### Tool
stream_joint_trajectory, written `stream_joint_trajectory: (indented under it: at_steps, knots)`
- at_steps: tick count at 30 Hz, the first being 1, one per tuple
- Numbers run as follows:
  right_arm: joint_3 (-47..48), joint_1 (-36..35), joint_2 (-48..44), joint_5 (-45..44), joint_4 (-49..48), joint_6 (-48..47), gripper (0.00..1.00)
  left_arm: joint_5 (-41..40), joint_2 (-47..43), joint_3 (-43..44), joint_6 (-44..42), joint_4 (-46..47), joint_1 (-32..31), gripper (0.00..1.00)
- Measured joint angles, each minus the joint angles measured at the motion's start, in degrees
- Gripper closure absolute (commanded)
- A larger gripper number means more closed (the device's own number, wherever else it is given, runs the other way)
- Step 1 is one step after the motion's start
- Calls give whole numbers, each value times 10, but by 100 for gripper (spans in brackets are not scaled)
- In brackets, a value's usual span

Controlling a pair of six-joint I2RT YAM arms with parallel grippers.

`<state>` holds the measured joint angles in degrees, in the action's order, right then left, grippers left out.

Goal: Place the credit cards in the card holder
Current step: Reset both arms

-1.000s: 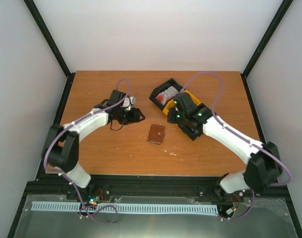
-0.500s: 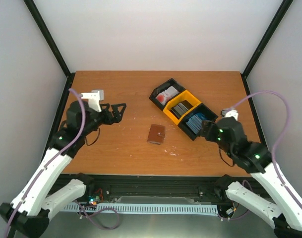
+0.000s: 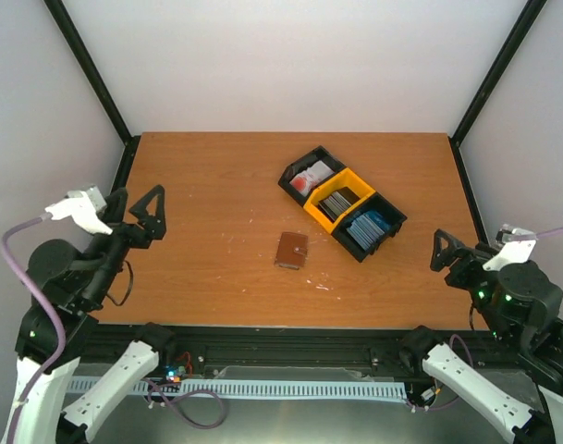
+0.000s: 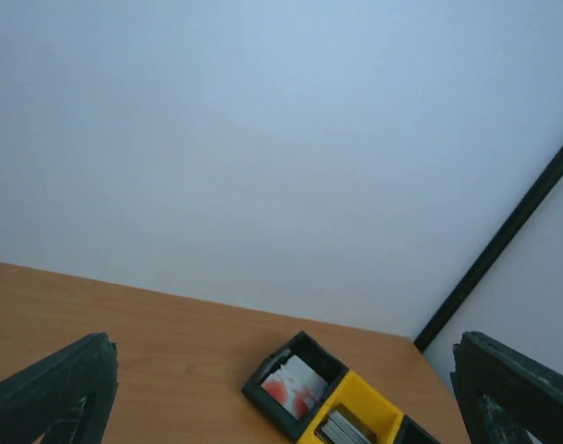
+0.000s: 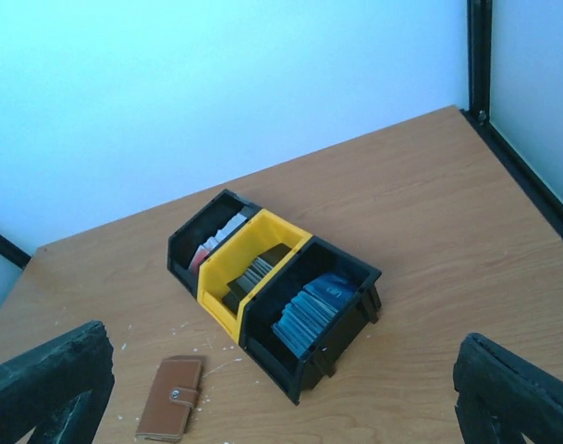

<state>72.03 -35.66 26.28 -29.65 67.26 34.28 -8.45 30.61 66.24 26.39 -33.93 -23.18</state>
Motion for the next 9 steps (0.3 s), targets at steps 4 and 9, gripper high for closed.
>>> stream_joint_trajectory:
  at_steps: [4, 9]
  knots:
    - [3, 0, -13, -6, 7, -8, 0, -24, -10, 16, -3, -16, 0, 0]
    - [-11, 0, -14, -4, 7, -10, 0, -36, -10, 16, -3, -45, 0, 0]
